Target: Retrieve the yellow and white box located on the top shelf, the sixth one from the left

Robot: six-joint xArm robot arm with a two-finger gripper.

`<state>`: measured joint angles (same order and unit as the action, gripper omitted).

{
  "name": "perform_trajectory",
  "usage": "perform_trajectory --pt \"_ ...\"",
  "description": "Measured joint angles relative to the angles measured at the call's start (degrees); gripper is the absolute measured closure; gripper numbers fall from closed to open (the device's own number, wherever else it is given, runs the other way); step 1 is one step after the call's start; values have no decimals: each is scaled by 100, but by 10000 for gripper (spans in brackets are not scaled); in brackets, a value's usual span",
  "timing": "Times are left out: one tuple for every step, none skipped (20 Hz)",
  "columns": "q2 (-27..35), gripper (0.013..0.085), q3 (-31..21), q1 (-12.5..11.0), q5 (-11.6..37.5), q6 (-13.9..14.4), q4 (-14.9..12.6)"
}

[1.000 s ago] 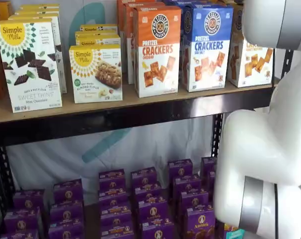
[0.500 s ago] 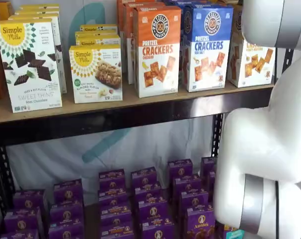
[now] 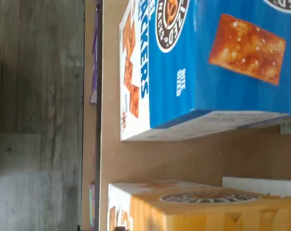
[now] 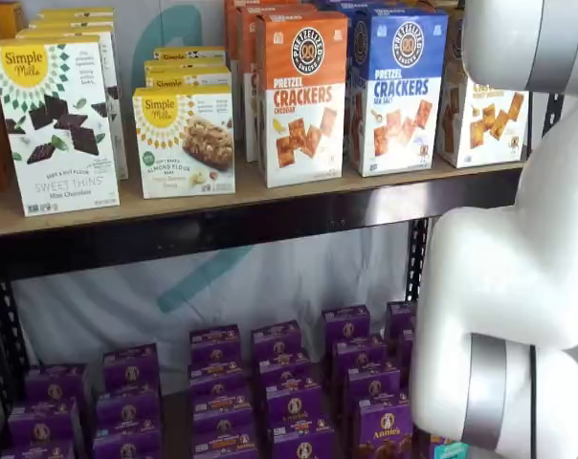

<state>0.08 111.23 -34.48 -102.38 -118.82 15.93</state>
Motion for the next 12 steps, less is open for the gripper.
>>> perform_trajectory --pt "22 130 43 21 -29 4 -55" --pt "49 130 95 47 -69 6 -125" --pt "63 130 124 62 -90 6 -174" --pt "76 130 150 74 -110 5 -215" --pt "92 130 178 78 -135 3 -242" --pt "102 130 194 82 -151 -1 -263" --pt "105 130 198 86 -156 -5 -284" --pt "114 130 212 91 -174 -6 -305" --pt "119 130 220 96 -186 -7 -323" --pt "124 130 224 101 -198 -7 -338" --pt "126 130 226 106 -204 -7 -349" --pt "126 130 221 111 -207 -5 -357"
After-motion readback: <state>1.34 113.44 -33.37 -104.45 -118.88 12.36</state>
